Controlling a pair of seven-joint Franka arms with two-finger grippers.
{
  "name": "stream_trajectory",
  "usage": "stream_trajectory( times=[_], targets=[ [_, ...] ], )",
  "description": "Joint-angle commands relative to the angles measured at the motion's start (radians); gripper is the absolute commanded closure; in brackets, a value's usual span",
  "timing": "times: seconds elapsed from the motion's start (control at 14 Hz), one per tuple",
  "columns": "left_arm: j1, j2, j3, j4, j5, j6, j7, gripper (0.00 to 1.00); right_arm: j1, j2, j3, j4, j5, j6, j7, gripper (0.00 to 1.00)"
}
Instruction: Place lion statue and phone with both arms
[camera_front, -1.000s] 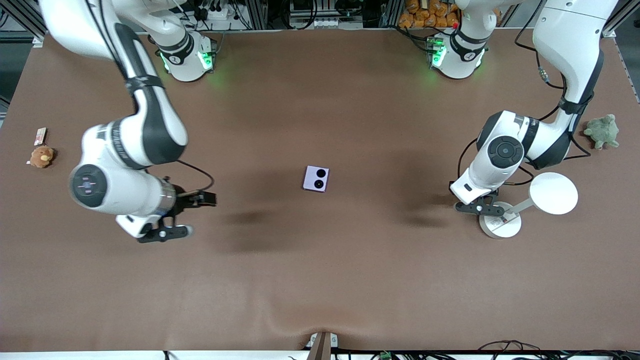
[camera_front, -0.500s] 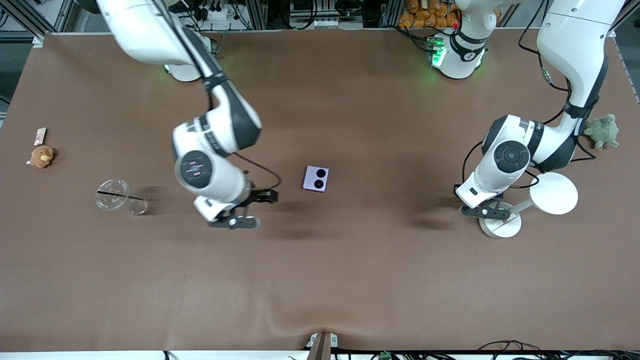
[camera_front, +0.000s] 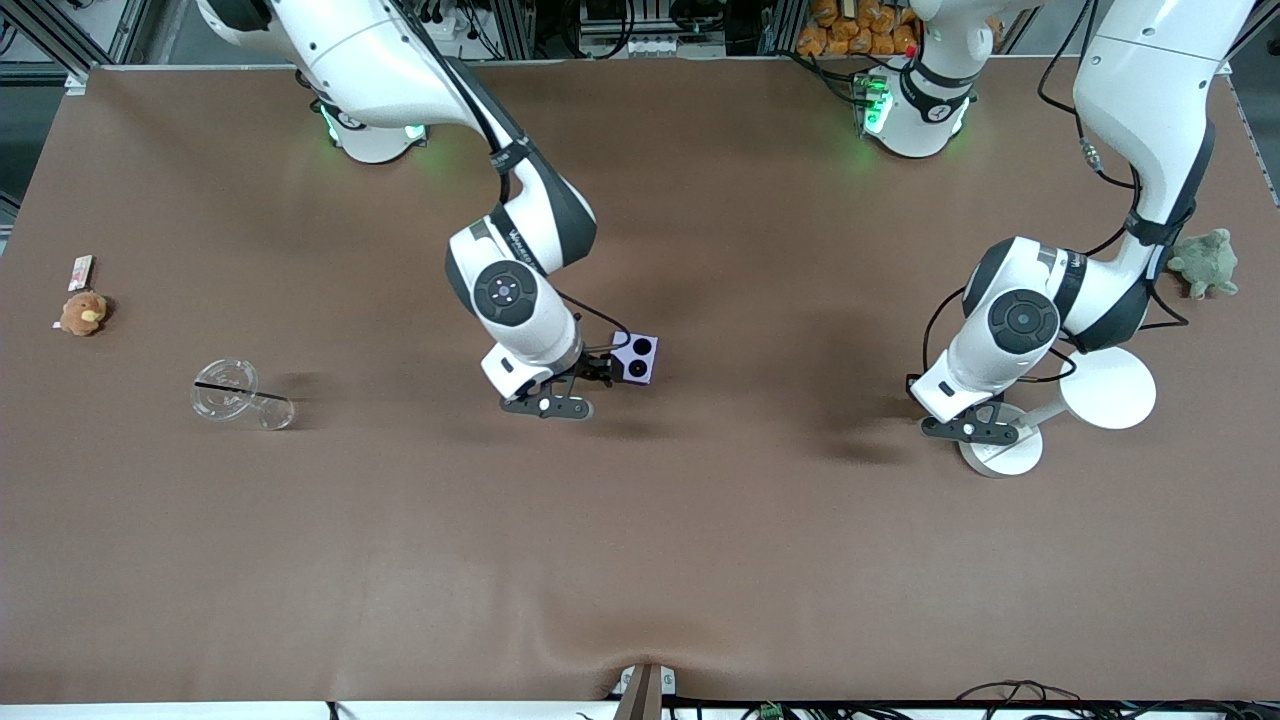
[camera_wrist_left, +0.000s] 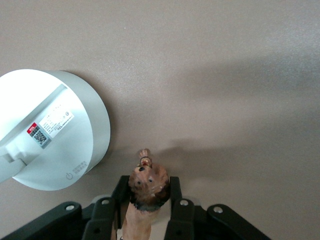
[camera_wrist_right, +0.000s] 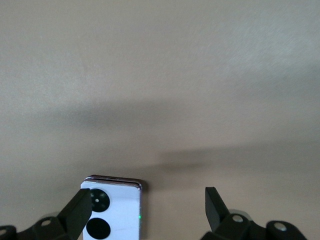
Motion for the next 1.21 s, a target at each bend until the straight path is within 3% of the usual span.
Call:
stream_trajectory(
  times=[0.0,0.43,0.5,0.64,0.71,1.14],
  targets=[
    [0.018,0.005,-0.010,0.009,0.021,0.009,0.003,1.00,0.036,0.020,-0.011,-0.005,0.003,0.050,0.057,0.00],
    [0.019,0.007,-0.010,0.010,0.016,0.009,0.001,1.00,0.073,0.041,-0.011,-0.005,0.003,0.075,0.098,0.00],
    [0.019,0.007,-0.010,0.010,0.013,0.009,0.000,0.90,0.085,0.049,-0.011,-0.005,0.003,0.086,0.105,0.00],
    [0.017,0.011,-0.010,0.015,0.007,0.009,-0.002,0.19,0.093,0.063,-0.011,-0.005,0.003,0.105,0.105,0.00],
    [0.018,0.011,-0.010,0.016,0.007,0.009,0.000,0.00,0.102,0.070,-0.011,-0.005,0.003,0.112,0.106,0.00],
    [0.014,-0.018,-0.016,0.017,0.006,-0.005,-0.011,0.00,0.149,0.118,-0.011,-0.003,0.002,0.143,0.158,0.00]
  ],
)
